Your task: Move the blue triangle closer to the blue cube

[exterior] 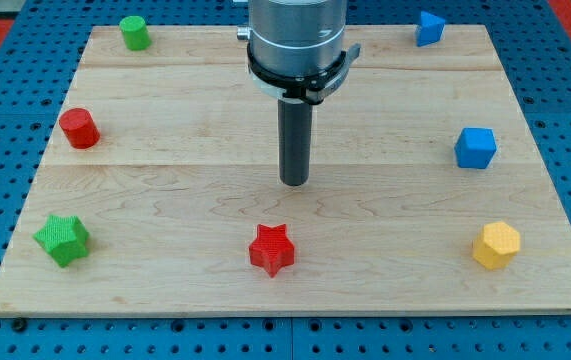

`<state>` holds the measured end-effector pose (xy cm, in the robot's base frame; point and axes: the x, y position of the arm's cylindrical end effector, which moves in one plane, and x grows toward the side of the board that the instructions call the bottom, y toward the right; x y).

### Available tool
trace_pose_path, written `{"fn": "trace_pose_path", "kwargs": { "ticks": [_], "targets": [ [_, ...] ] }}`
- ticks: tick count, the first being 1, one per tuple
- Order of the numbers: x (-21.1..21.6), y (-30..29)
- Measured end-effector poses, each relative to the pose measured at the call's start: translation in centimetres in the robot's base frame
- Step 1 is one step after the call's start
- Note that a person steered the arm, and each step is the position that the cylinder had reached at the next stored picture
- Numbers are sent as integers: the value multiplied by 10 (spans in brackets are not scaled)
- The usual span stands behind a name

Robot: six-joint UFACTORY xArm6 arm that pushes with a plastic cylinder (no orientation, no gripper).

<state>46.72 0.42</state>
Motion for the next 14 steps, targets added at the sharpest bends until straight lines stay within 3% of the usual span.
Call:
{"fn": "trace_pose_path", "kwargs": {
  "ticks": [4, 5, 6, 9, 10, 14],
  "targets": [
    [0, -1],
    [-33, 54],
    [-90, 128],
    [-256, 265],
    [-276, 310],
    [-276, 238]
  ]
}}
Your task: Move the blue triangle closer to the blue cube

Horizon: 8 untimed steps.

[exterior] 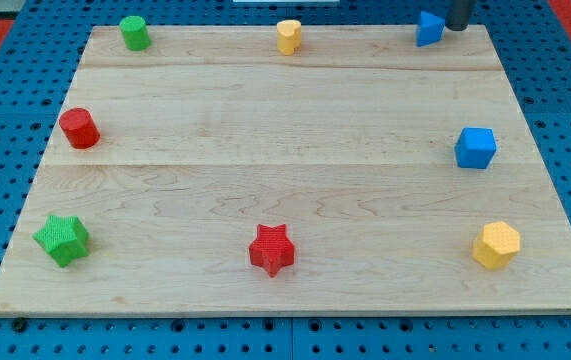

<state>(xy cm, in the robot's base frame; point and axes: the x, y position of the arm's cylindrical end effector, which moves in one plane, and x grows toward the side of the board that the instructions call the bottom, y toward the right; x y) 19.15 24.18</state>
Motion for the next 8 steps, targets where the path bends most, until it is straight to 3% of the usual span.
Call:
{"fn": "trace_pose_path", "kwargs": {
  "ticks": [3, 4, 5, 7, 8],
  "targets": [
    [1, -35],
    [1, -80],
    [20, -98],
    [123, -39],
    [68, -18]
  ]
}}
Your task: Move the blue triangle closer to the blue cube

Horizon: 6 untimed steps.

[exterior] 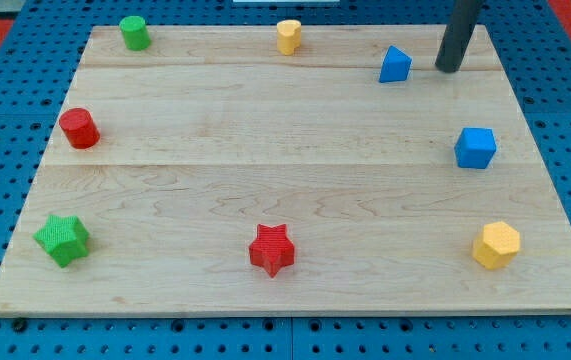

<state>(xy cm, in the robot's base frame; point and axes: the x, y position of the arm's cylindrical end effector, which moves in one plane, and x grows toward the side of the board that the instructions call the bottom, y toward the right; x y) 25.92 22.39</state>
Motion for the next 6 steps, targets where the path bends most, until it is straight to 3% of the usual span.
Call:
{"fn": "trace_pose_path", "kwargs": {
  "ticks": [1, 2, 3, 4, 6],
  "targets": [
    [-39, -19],
    [-25, -75],
    [26, -80],
    [44, -80],
    [67, -136]
  ]
}}
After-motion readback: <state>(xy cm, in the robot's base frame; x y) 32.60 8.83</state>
